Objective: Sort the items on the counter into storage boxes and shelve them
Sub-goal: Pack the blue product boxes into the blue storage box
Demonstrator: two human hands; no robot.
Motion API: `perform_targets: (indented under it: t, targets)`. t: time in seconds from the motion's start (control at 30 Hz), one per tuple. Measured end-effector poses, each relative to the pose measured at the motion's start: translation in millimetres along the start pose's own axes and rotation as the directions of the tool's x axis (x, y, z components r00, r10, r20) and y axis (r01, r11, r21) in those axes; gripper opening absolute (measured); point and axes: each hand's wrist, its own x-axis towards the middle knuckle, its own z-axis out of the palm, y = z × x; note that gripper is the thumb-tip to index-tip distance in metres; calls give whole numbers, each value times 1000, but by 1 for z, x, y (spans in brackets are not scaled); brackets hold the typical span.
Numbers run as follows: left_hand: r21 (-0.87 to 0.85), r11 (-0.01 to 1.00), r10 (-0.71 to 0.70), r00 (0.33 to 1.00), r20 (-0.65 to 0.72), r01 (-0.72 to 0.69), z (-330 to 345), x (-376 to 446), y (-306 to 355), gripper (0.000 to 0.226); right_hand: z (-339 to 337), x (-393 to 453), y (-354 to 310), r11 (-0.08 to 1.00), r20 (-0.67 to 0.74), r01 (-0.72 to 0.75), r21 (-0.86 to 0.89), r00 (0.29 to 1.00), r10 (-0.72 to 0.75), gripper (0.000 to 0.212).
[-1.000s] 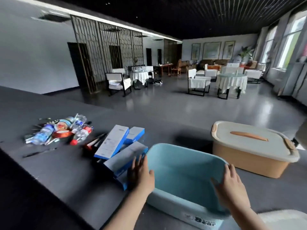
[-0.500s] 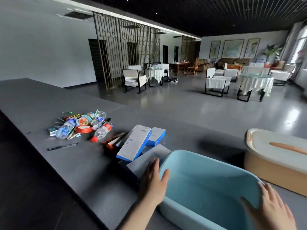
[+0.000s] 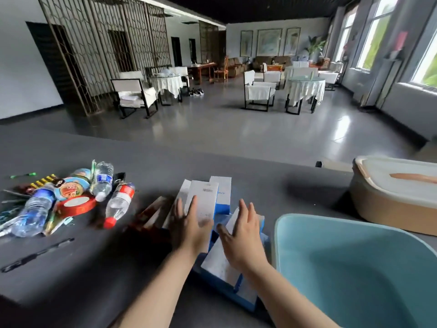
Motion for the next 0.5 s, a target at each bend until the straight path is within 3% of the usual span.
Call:
perform_targets:
  t: [0.17,0.37,0.5]
  targets:
    - [149,982,106,992,64,-114,14,9,-14,91,46,14,17,945,-64,-314,-88,949,309,91]
    - [84,989,131,987,-96,-123,18,16,-27,84,56,17,31,900,-65,-406,-157,914,400,110]
    - [19,994,110,991,-78,-109,13,18,-25,79,43,17,25,895,-6,-437,-90,899,438,113]
